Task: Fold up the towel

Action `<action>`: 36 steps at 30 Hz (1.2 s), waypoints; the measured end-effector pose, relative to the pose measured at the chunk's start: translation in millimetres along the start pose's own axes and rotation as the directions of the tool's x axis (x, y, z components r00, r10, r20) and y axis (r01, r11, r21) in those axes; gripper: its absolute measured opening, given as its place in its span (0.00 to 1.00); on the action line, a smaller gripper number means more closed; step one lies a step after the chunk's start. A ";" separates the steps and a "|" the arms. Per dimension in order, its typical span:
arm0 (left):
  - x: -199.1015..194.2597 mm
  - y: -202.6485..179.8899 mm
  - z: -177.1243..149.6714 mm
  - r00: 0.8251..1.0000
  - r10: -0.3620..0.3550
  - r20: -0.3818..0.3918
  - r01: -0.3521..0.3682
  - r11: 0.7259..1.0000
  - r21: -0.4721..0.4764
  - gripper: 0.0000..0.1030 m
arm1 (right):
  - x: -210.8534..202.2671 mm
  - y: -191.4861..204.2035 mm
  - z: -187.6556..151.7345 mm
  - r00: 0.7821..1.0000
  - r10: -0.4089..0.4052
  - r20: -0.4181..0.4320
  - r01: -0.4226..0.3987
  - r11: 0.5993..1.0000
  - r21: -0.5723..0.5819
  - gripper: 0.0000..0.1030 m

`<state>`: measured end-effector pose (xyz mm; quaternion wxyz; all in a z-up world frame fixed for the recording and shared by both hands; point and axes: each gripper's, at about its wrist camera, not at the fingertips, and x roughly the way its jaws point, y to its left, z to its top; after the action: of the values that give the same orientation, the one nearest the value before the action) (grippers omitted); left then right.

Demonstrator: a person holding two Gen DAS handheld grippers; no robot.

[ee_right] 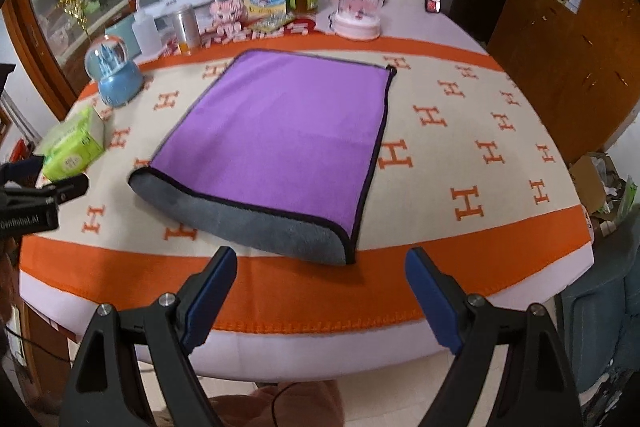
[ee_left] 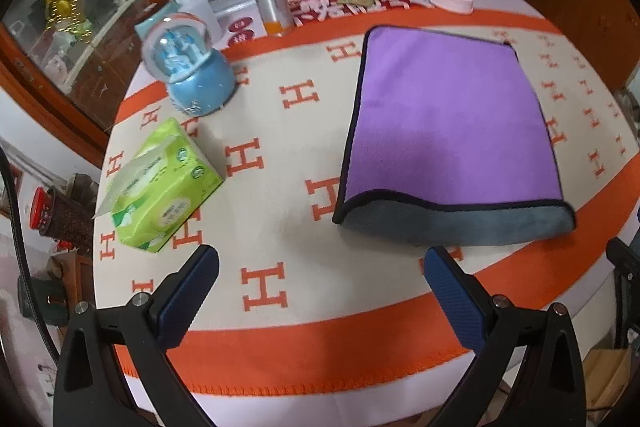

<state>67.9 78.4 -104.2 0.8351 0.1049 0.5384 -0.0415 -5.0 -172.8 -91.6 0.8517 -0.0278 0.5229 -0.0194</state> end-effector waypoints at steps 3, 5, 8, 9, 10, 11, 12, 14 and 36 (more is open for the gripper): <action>12.5 -5.4 5.7 1.000 -0.029 -0.009 0.029 0.998 0.053 0.98 | 22.5 -7.3 0.0 0.999 0.007 -0.031 -0.008 1.000 -0.028 0.80; 20.6 -9.6 10.5 0.998 -0.056 -0.008 0.056 0.993 0.106 0.97 | 36.6 -12.3 0.6 0.998 0.009 -0.062 -0.012 0.999 -0.036 0.75; 32.7 -16.2 17.3 0.995 -0.094 -0.027 0.098 0.979 0.177 0.96 | 52.5 -21.0 3.0 0.995 0.045 -0.093 -0.048 0.998 -0.036 0.73; 36.5 -17.9 19.4 0.994 -0.102 -0.035 0.107 0.975 0.196 0.93 | 58.4 -24.7 4.2 0.993 0.057 -0.099 -0.062 0.997 -0.042 0.73; 42.4 -19.6 22.2 0.993 -0.108 -0.046 0.116 0.968 0.222 0.91 | 61.7 -26.8 5.3 0.993 0.062 -0.102 -0.068 0.997 -0.048 0.73; 44.9 -21.8 23.9 0.992 -0.113 -0.053 0.122 0.963 0.238 0.89 | 66.0 -29.7 7.0 0.992 0.072 -0.107 -0.079 0.995 -0.058 0.73; 50.3 -23.5 26.9 0.991 -0.122 -0.063 0.134 0.956 0.261 0.88 | 69.7 -32.5 8.6 0.991 0.080 -0.111 -0.088 0.994 -0.066 0.72; 59.1 -25.7 33.5 0.988 -0.135 -0.080 0.153 0.944 0.292 0.85 | 75.7 -37.2 13.0 0.987 0.110 -0.121 -0.120 0.989 -0.083 0.69; 122.6 -21.4 69.3 0.898 -0.336 -0.285 0.420 0.848 0.324 0.70 | 118.5 -40.6 23.7 0.916 0.302 -0.264 -0.346 0.928 -0.136 0.35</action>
<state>176.8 47.6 -190.7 0.7102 0.1588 0.6184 -0.2968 69.6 -220.0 -183.6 0.7680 -0.0147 0.6182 0.1665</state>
